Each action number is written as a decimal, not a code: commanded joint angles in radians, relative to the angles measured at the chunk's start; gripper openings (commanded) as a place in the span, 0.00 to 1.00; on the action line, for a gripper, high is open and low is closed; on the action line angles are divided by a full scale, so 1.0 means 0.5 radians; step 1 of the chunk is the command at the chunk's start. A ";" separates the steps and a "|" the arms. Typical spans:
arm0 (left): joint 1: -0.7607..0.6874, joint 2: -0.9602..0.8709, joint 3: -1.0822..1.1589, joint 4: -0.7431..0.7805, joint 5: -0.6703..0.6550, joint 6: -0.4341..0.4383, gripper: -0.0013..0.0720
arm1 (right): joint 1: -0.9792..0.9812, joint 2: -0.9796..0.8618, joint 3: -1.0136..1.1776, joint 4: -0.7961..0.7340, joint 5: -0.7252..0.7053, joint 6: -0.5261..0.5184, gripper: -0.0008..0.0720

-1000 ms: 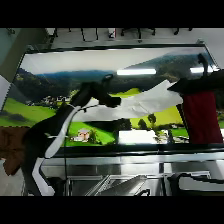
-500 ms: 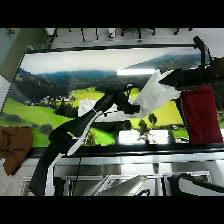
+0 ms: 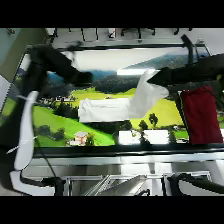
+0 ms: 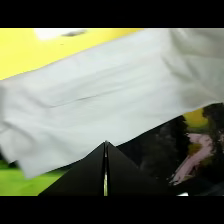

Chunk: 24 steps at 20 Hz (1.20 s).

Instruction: Fold the shirts.

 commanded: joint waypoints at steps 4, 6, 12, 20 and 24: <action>0.525 0.673 -0.060 0.151 0.124 0.011 0.04 | 1.172 -0.517 0.003 0.039 1.350 0.052 0.05; 0.530 0.858 -0.264 0.142 0.014 0.011 0.04 | 1.579 -0.821 0.018 0.035 1.926 0.051 0.30; 0.484 1.371 -1.115 0.141 -0.417 0.013 0.04 | 1.449 -0.845 0.061 -0.125 1.720 0.050 0.94; 0.484 1.721 -1.575 0.143 -0.488 0.013 0.04 | 0.153 -0.619 0.027 -0.425 0.283 0.340 0.94; 0.484 1.849 -1.718 0.142 -0.488 0.011 0.04 | 0.027 -0.832 -0.031 -0.405 0.077 0.340 0.94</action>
